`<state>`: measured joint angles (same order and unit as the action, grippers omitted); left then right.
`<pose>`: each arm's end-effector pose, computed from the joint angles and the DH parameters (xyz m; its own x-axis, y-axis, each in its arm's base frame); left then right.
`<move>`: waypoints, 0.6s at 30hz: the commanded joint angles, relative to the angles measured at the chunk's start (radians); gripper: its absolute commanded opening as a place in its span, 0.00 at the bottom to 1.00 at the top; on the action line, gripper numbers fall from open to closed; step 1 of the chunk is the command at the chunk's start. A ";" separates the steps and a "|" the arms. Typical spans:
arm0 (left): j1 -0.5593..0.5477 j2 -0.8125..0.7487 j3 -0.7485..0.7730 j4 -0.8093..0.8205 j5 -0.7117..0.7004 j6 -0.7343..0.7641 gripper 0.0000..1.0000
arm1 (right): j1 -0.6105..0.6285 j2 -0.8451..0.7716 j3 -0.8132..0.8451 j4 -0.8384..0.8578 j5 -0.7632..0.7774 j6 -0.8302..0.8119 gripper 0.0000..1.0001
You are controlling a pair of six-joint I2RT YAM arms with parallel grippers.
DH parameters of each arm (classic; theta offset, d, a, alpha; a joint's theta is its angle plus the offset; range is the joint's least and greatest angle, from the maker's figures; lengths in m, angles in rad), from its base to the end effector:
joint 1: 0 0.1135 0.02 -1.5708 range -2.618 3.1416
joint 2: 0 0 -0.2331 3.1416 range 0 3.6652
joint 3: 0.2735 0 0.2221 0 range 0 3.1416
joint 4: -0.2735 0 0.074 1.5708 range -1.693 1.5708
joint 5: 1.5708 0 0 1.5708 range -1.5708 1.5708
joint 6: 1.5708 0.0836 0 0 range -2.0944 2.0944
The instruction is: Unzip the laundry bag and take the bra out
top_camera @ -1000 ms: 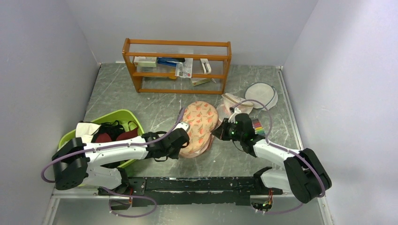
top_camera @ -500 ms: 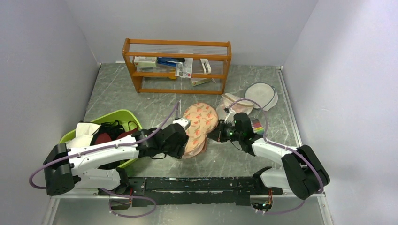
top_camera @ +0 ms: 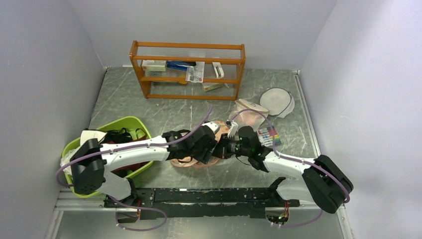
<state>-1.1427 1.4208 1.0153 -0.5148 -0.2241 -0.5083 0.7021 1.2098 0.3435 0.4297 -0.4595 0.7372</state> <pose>0.1412 -0.2648 0.1910 -0.6931 0.3759 -0.6151 0.5653 0.8129 -0.1402 0.1721 0.1942 0.1445 -0.8344 0.0833 -0.5448 -0.4387 0.4980 0.7480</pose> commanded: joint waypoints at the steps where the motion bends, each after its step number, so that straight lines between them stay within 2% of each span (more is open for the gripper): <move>1: -0.006 0.048 -0.002 -0.002 -0.103 0.002 0.67 | 0.028 0.024 -0.001 0.051 0.028 0.021 0.00; 8: -0.007 0.063 -0.100 0.012 -0.153 -0.064 0.56 | 0.079 0.060 0.046 -0.035 0.105 -0.034 0.00; 18: -0.007 0.008 -0.169 -0.010 -0.185 -0.106 0.18 | 0.174 0.063 0.190 -0.357 0.425 -0.187 0.00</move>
<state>-1.1439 1.4700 0.8749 -0.4938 -0.3588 -0.5907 0.8574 1.2770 0.4744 0.2241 -0.2131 0.6365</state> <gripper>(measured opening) 0.230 0.007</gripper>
